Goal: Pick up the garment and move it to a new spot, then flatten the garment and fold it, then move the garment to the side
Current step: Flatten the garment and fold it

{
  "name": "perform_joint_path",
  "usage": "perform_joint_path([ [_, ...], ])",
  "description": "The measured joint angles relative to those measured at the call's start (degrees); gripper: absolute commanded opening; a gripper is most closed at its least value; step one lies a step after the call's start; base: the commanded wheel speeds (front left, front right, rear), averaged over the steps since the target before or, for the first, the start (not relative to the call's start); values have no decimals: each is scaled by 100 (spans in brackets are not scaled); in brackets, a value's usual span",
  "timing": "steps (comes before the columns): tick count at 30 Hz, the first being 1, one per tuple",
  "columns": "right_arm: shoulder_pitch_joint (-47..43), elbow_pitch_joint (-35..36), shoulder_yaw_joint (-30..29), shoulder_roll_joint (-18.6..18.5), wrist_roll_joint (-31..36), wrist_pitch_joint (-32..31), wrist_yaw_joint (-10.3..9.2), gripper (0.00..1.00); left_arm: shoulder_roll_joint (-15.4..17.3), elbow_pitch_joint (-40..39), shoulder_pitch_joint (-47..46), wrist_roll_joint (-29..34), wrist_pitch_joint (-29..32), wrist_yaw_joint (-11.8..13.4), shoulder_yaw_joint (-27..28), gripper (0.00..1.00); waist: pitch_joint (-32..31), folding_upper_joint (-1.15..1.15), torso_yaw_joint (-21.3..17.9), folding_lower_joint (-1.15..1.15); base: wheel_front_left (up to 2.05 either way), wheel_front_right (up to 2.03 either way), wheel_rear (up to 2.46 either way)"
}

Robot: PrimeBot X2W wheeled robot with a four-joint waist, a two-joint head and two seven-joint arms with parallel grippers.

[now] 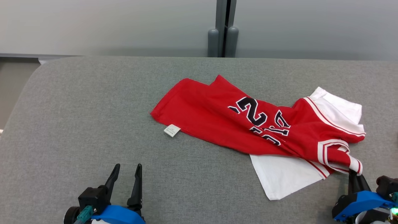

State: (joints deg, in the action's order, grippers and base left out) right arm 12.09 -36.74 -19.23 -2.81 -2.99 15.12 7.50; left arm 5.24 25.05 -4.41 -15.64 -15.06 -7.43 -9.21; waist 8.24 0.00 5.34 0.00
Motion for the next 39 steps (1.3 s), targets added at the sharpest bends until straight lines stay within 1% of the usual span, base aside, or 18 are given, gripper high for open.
perform_joint_path([
  [1, 9, -24, -71, 1, 24, -1, 0, 24, -4, 0, 12, 0, 0, 0, -5, 100, -13, 0, -40, 0, 0, 0, 0],
  [2, 35, -36, -105, 4, 70, -1, 0, 67, -3, 0, 25, 1, 0, 0, 1, 100, -22, 0, -78, 0, 0, 0, 0],
  [3, 80, -35, -126, 3, 119, -1, 0, 100, -4, 1, 34, 0, 0, 0, 7, 100, -27, 0, -114, 0, 0, 0, 0],
  [5, 213, 4, -147, 5, 141, -1, 0, 100, -5, 1, 46, 0, 0, 0, 10, 100, -33, 1, -174, 0, 0, 0, 0],
  [7, 321, 187, -174, 2, 303, 0, 0, 100, -7, 1, 48, 0, 0, 0, 8, 100, -31, 1, -218, 0, 0, 0, 0],
  [10, 360, 680, -147, 2, 468, -1, 0, 100, -9, -3, 48, 0, 0, 0, -9, 100, -17, 0, -260, 0, 0, 0, 0],
  [12, 345, 1031, -56, -2, 411, 0, 0, 100, -15, -7, 48, 0, 0, 0, -19, 100, -8, 1, -276, 0, 0, 0, 0],
  [15, 196, 1458, 312, -7, 110, 0, -1, 100, -19, -12, 44, -1, 0, 0, -33, 100, 9, 1, -290, 0, 0, 0, 0],
  [18, -83, 1666, 993, -10, -24, 0, -1, 100, -21, -10, 35, -3, 0, 0, -49, 100, 14, 1, -293, 0, 0, 0, 0],
  [22, -363, 1583, 2050, 2, -115, 0, -1, 100, -12, 10, 9, -10, 0, 0, -71, 100, 5, 1, -271, 0, 0, 0, 0],
  [25, -492, 1287, 2549, 15, -177, -1, -1, 100, -9, 40, 8, -30, 0, 0, -74, 100, -27, 1, -237, 0, 0, 0, 0],
  [31, -505, 993, 2751, 7, -204, -1, -1, 100, -7, 66, 10, -42, 0, 0, -27, 100, -89, 1, -227, 0, 0, 0, 0],
  [39, -510, 510, 2958, 4, 52, 0, -1, 100, -30, 66, 9, 12, 0, 0, 78, 100, -137, 1, -331, 0, 0, 0, 0],
])
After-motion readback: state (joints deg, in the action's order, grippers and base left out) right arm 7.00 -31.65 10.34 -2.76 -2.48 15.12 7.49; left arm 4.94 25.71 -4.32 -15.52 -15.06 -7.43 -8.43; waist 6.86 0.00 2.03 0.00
